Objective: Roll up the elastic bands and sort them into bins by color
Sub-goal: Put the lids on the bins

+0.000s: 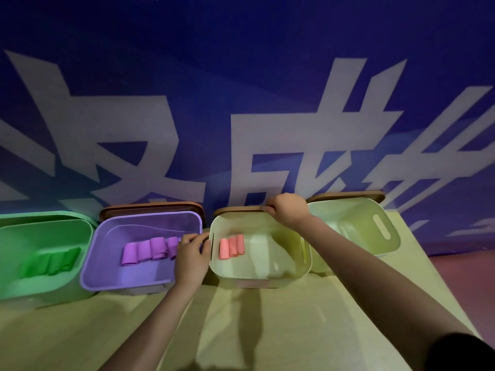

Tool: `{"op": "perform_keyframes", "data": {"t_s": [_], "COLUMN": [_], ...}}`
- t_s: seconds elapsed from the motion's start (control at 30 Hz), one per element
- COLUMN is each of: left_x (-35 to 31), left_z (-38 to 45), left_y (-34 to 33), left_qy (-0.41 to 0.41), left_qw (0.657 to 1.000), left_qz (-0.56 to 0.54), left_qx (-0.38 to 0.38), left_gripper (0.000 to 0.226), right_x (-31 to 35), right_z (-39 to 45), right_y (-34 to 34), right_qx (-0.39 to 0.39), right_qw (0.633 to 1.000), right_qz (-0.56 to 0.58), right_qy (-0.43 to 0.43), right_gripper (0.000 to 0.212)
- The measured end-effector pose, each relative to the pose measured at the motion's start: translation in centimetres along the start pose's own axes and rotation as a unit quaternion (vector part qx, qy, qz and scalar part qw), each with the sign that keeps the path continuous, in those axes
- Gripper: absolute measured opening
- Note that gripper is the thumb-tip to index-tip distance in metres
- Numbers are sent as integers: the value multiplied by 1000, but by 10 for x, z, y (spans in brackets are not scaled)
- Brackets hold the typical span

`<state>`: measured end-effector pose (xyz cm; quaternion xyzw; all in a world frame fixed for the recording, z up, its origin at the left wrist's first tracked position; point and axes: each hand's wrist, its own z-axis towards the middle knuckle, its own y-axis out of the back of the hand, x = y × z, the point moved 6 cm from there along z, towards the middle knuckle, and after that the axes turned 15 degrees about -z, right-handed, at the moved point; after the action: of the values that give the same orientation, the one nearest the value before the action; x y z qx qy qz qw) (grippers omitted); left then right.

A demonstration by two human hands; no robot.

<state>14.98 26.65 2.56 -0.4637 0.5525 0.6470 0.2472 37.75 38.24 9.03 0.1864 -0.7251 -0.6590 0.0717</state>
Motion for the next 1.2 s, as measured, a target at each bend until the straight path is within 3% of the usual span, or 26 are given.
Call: {"op": "perform_keyframes", "data": {"t_s": [0.17, 0.33, 0.43, 0.53, 0.63, 0.77, 0.87, 0.93, 1.07, 1.2], "left_x": [-2, 5, 3, -11, -24, -33, -30, -29, -28, -22], "left_z": [-2, 5, 6, 4, 1, 2, 0, -2, -8, -15], "left_y": [-2, -3, 0, 14, 17, 3, -1, 0, 1, -3], "left_qy": [6, 2, 38, 86, 142, 137, 114, 111, 131, 123], "left_qw": [1000, 999, 998, 981, 955, 958, 974, 983, 985, 984], "left_qz": [11, 26, -52, -165, -253, -246, -171, -112, -71, -27], "left_qx": [-2, 18, 16, -49, -58, 43, 93, 89, 83, 126], "left_gripper": [28, 26, 31, 44, 48, 33, 33, 39, 38, 43], "right_x": [0, 3, 12, 23, 35, 45, 48, 51, 54, 44], "right_z": [1, -15, -46, -83, -113, -144, -156, -161, -165, -165], "right_y": [16, 66, 97, 102, 78, 41, 12, -3, -24, -33], "right_qx": [-34, -170, -273, -331, -338, -362, -349, -340, -327, -297], "right_qw": [999, 984, 959, 938, 932, 919, 926, 930, 937, 951], "right_qz": [-13, -60, -70, -98, -97, -115, -97, -82, -54, 11], "right_qy": [12, -1, 14, 41, 86, 110, 108, 109, 112, 90], "right_gripper": [31, 31, 22, 21, 24, 18, 16, 15, 13, 12]}}
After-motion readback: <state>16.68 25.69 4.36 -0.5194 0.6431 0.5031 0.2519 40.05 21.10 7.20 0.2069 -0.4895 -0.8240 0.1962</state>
